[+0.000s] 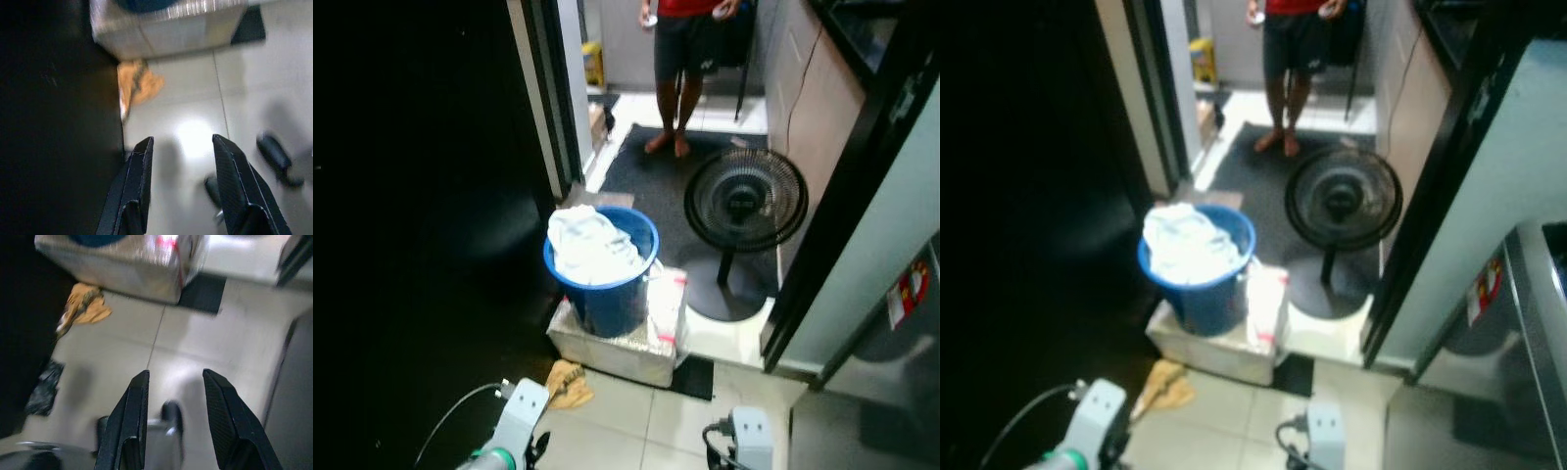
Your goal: Clothes washing
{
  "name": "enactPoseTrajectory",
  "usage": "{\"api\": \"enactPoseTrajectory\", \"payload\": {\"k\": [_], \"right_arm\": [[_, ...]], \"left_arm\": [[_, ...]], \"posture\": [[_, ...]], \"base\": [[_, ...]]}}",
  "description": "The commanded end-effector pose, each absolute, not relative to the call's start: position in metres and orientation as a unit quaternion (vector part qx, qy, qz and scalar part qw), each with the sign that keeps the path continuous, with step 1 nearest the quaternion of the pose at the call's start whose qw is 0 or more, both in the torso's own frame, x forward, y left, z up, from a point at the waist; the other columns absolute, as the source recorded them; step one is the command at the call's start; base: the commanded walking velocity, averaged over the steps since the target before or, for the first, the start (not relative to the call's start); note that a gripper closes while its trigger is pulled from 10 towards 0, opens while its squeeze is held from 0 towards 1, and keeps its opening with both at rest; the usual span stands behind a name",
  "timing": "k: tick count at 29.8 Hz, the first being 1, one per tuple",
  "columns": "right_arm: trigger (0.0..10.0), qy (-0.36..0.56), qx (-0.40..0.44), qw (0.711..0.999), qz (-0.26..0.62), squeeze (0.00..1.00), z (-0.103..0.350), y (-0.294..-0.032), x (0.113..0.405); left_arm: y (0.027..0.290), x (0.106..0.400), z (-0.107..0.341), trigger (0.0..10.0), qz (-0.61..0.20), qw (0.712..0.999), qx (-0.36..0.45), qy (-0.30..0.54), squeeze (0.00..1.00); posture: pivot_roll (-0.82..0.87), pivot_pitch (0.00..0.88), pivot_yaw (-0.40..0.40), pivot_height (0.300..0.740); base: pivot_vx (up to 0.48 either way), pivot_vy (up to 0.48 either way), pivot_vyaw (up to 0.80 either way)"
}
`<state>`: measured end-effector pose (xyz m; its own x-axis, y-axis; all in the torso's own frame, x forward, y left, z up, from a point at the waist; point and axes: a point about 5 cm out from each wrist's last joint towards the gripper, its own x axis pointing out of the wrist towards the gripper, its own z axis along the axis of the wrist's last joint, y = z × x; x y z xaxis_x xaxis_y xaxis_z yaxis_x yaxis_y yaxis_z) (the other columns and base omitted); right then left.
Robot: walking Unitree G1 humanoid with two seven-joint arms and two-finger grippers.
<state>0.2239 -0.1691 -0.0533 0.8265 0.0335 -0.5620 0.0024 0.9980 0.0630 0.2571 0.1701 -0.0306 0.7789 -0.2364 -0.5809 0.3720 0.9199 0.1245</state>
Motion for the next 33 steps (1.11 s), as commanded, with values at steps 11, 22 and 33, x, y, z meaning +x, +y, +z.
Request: {"api": "enactPoseTrajectory", "payload": {"k": [11, 22, 33], "right_arm": [[10.0, 0.233, 0.019, 0.972, 0.021, 0.00, -0.034, -0.170, 0.246], [10.0, 0.220, 0.015, 0.975, 0.015, 0.00, -0.031, -0.169, 0.249], [10.0, 0.204, 0.013, 0.979, 0.014, 0.00, -0.025, -0.171, 0.255]], "left_arm": [[0.165, 0.269, -0.019, 10.0, -0.188, 0.939, 0.135, 0.255, 0.00], [0.152, 0.282, -0.007, 10.0, -0.211, 0.940, 0.137, 0.229, 0.00], [0.145, 0.287, -0.002, 10.0, -0.220, 0.941, 0.133, 0.220, 0.00]], "posture": [[-0.11, 0.043, 0.119, 0.740], [-0.11, 0.041, 0.135, 0.740], [-0.12, 0.034, 0.138, 0.740]], "base": [[0.347, 0.000, -0.37], [0.338, 0.000, 0.00], [0.336, 0.000, 0.00]]}}
